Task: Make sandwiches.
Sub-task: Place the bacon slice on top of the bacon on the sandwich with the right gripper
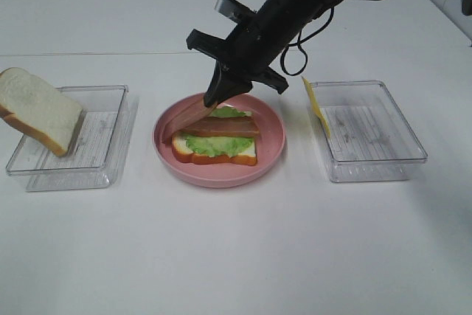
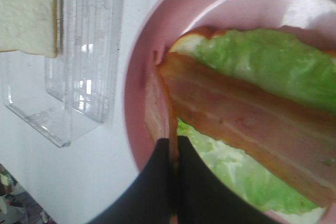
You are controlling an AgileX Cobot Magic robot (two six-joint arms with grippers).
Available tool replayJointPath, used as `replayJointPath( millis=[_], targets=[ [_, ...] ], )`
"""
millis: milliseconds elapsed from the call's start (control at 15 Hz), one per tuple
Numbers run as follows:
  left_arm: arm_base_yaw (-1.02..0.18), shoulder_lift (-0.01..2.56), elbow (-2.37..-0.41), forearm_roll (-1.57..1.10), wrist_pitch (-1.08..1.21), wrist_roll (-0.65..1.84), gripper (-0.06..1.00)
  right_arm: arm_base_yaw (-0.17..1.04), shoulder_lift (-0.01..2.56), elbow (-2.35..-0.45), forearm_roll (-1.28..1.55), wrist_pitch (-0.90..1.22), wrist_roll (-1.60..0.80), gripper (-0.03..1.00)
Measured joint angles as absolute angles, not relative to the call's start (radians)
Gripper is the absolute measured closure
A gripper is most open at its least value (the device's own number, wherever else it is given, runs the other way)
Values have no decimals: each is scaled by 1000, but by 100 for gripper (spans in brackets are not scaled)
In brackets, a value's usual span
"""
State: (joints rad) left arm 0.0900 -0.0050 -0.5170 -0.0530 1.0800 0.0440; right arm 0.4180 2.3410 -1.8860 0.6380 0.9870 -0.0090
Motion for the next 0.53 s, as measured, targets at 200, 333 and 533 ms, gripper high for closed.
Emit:
replayJointPath(
  millis=[200, 333, 533],
  targets=[
    [90, -5, -517, -53, 1080, 44, -4, 418, 2341, -1886, 536, 993, 33, 95],
    [90, -5, -517, -53, 1080, 44, -4, 418, 2341, -1886, 451, 1001, 66, 95],
    [90, -5, -517, -53, 1080, 44, -4, 418, 2340, -1886, 390, 1013, 86, 95]
  ],
)
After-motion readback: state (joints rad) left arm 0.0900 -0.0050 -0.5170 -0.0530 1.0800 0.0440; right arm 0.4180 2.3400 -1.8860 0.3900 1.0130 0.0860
